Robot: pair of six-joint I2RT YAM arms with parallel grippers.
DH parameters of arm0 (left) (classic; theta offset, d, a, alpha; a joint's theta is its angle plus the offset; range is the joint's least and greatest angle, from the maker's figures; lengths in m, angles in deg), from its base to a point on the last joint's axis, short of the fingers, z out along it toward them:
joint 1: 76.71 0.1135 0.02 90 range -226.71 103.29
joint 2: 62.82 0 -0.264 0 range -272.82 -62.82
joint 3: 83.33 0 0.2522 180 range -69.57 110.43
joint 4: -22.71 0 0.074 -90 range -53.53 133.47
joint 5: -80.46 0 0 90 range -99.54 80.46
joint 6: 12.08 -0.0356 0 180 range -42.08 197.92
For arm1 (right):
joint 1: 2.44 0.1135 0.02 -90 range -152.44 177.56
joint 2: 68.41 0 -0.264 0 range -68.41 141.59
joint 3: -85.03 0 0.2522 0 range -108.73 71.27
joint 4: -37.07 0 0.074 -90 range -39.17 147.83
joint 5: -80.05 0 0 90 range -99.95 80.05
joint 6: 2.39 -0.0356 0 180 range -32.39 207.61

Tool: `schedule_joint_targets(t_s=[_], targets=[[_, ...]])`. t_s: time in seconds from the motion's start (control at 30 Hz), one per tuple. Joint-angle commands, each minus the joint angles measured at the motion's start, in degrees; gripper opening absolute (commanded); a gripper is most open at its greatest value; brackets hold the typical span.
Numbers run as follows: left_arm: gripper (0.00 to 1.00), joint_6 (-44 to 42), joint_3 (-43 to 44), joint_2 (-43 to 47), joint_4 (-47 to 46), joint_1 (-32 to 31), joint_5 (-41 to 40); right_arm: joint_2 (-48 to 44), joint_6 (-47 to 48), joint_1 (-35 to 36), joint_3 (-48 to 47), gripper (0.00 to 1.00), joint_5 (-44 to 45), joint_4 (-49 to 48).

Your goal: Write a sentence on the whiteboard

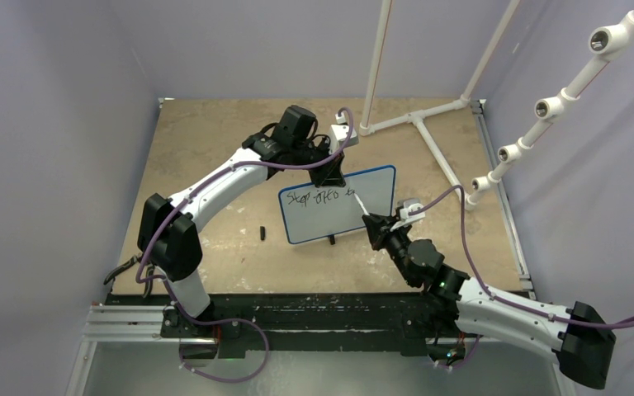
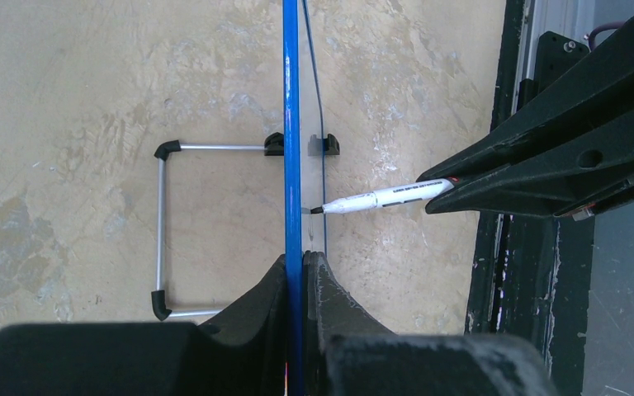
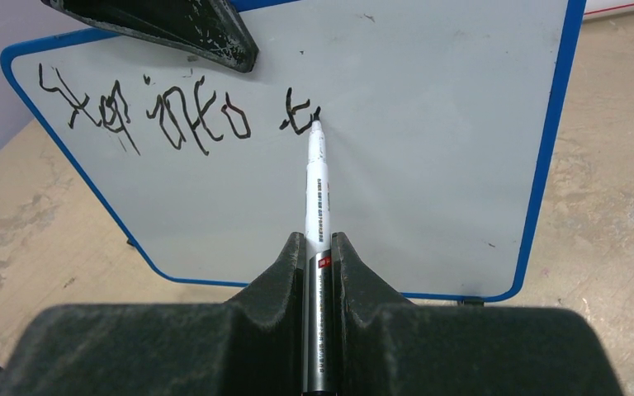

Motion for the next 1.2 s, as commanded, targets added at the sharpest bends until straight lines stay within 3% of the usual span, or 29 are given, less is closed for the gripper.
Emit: schedule_joint_targets(t_s=[0.0,1.17], targets=[[0.00,-2.1,-0.3,-0.8,3.4,-0.2,1.0,-0.3,-0.5,-0.2,-1.8,0.00,3.8,0.8],[0.00,-2.0,-0.3,-1.0,3.4,-0.3,1.2,-1.8,2.9,-0.2,-0.7,0.00,2.0,-3.8]])
